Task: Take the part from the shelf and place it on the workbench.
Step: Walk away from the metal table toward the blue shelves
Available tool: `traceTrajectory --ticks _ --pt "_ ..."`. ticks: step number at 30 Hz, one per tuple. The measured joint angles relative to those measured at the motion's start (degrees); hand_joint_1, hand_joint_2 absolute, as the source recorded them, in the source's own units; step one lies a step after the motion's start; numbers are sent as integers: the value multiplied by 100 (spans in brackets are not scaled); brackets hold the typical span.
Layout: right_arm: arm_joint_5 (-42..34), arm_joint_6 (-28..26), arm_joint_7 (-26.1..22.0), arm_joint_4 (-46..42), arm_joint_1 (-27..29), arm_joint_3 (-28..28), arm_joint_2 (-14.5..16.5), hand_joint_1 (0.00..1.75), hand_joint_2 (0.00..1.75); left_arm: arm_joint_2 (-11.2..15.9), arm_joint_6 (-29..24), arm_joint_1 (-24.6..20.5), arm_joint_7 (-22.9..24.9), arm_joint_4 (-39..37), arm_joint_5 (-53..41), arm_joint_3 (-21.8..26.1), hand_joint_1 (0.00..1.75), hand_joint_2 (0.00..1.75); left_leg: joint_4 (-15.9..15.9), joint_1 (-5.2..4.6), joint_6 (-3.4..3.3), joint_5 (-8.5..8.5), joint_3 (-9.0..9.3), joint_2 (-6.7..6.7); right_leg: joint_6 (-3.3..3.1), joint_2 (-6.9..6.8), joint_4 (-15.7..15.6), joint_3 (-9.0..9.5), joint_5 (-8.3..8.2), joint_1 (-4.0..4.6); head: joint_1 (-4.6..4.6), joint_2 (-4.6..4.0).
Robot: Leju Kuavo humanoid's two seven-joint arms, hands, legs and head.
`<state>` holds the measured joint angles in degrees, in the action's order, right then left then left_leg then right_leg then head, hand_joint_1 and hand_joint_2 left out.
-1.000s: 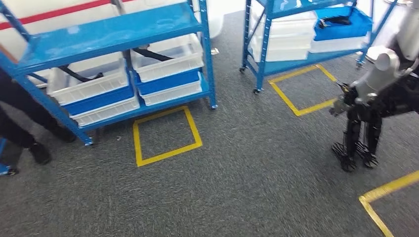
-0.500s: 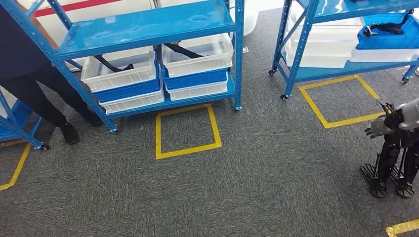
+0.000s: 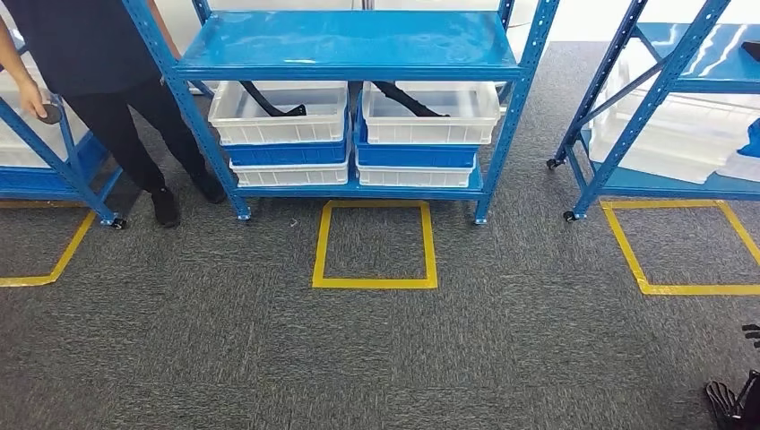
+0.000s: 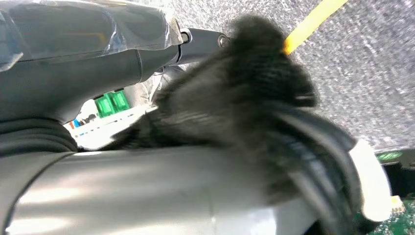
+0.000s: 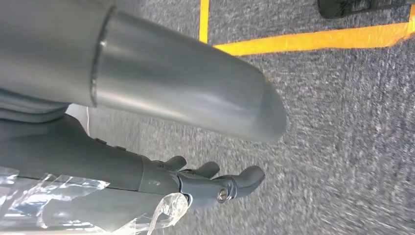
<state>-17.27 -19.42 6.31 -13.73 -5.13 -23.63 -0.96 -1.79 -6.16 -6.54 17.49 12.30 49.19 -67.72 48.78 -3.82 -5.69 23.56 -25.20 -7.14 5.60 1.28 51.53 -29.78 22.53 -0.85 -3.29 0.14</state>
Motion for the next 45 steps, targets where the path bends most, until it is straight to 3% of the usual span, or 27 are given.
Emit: traceTrajectory --ticks 3,5,7,9,10,11,13,14,15,16,18,20,22,24,25,26,27,29,30,32,34,36,38,41,42,43,45 --pt "-7 -2 -13 4 -42 -2 15 0 0 24 5 -12 -1 -2 1 -1 0 0 -63 2 25 72 34 -72 -259 -28 -185 114 38 -3 -12 1" --pt "-21 -16 -12 8 -56 -3 16 0 0 34 15 -15 10 1 1 -1 0 0 115 -33 136 218 -24 158 -334 -145 -285 222 59 -86 -77 1" --pt "-49 -47 -10 13 -21 -3 -1 0 0 37 24 -16 21 5 4 0 0 0 862 62 338 553 -435 485 -330 -251 -346 339 119 -159 -163 1" --pt "-95 -93 -7 17 5 -2 7 0 0 55 24 -13 26 3 13 1 0 87 1746 250 516 776 -1015 587 -266 -341 -348 456 227 -236 -183 1" --pt "-114 -122 -6 21 11 -1 7 0 0 57 22 -8 27 3 18 1 0 131 1923 335 601 708 -1190 602 -222 -374 -347 534 295 -287 -184 1" --pt "-130 -155 -4 24 13 -1 5 0 0 61 20 -1 29 2 22 2 0 175 1826 413 693 495 -1238 617 -171 -399 -346 629 367 -348 -184 1" --pt "-142 -218 -1 27 14 -2 -1 0 87 72 16 13 26 1 26 4 0 175 989 547 884 -172 -1027 705 -53 -426 -352 827 514 -458 -194 1" --pt "-143 -243 7 30 10 -3 -11 0 131 82 17 19 14 -1 26 4 0 175 581 560 946 -408 -884 750 9 -430 -363 903 574 -495 -205 1" --pt "-144 -263 20 33 4 -3 -19 0 175 90 25 21 -5 -2 27 4 0 175 311 546 940 -525 -790 790 67 -428 -376 952 619 -521 -214 2" --pt "-146 -275 32 35 2 -4 -24 0 175 96 33 21 -27 -3 30 4 0 175 205 508 888 -526 -753 809 115 -427 -413 987 645 -536 -222 3" --pt "-148 -281 49 34 -41 -9 -7 0 175 113 51 8 -65 -4 36 5 0 175 202 410 696 -428 -724 776 195 -441 -560 1085 650 -583 -226 5" --pt "-145 -270 61 31 -74 -23 8 0 175 121 68 -9 -90 -5 38 7 0 175 77 393 508 -389 -594 730 184 -398 -513 1106 743 -598 -218 6" --pt "-144 -245 73 30 -67 -44 13 0 175 122 85 -32 -103 -5 39 7 0 175 -37 402 319 -339 -425 700 74 -269 260 698 1074 -528 -205 7" --pt "-153 -222 86 31 -54 -57 0 0 175 118 95 -43 -105 -5 42 7 0 175 -56 372 223 -261 -284 662 22 -183 1331 7 1356 -413 -207 7" --pt "-167 -214 98 32 -45 -59 -12 0 175 115 98 -45 -105 -5 45 7 0 175 -56 361 207 -219 -213 624 24 -170 1635 -275 1316 -371 -211 7" --pt "-186 -207 113 32 -38 -60 -21 0 175 113 100 -50 -105 -5 48 9 0 175 -57 365 206 -166 -144 572 35 -167 1664 -447 1120 -347 -216 7" --pt "-211 -197 125 33 -31 -60 -25 0 175 115 100 -61 -106 -6 50 10 0 175 -53 383 215 -106 -74 519 49 -167 1439 -508 800 -338 -220 8" --pt "-248 -180 139 35 -5 -63 -14 0 175 139 95 -89 -108 -9 53 14 0 175 -20 416 276 33 30 427 123 -162 598 -401 90 -371 -219 7" --pt "-263 -176 141 36 7 -66 -7 0 175 155 91 -105 -112 -13 55 14 0 175 18 422 295 109 50 399 140 -140 264 -338 -124 -396 -222 7" --pt "-278 -175 143 37 3 -74 24 0 175 178 86 -129 -120 -20 58 14 0 175 58 397 219 186 24 391 108 -100 9 -308 -225 -409 -223 6" --pt "-285 -177 143 37 -28 -84 34 0 175 182 84 -131 -123 -21 56 14 0 175 42 416 40 191 8 412 23 -88 13 -319 -183 -351 -227 5" --pt "-285 -178 146 37 -35 -92 33 0 175 184 82 -126 -121 -21 52 14 0 87 30 462 -43 197 20 419 -24 -89 17 -314 -155 -284 -229 4" --pt "-293 -178 154 37 -36 -96 29 0 175 188 81 -122 -112 -22 64 14 0 0 20 501 -47 197 34 421 -68 -90 23 -302 -130 -232 -229 3" --pt "-333 -176 134 37 -36 -96 27 0 175 197 81 -118 -101 -23 115 16 0 0 1 537 -21 208 51 425 -115 -90 39 -296 -101 -185 -229 2" --pt "-345 -173 117 37 -36 -96 26 0 175 199 81 -119 -101 -24 131 18 0 0 -11 548 29 215 58 426 -123 -90 44 -296 -96 -175 -229 2" --pt "-353 -169 101 37 -37 -96 26 0 175 201 81 -119 -101 -24 141 19 0 0 -31 560 123 222 70 426 -130 -90 48 -295 -91 -163 -228 2" --pt "-342 -165 79 37 -40 -98 27 0 175 206 81 -111 -94 -25 167 21 0 0 -85 586 406 229 101 427 -139 -90 52 -291 -88 -145 -227 2"
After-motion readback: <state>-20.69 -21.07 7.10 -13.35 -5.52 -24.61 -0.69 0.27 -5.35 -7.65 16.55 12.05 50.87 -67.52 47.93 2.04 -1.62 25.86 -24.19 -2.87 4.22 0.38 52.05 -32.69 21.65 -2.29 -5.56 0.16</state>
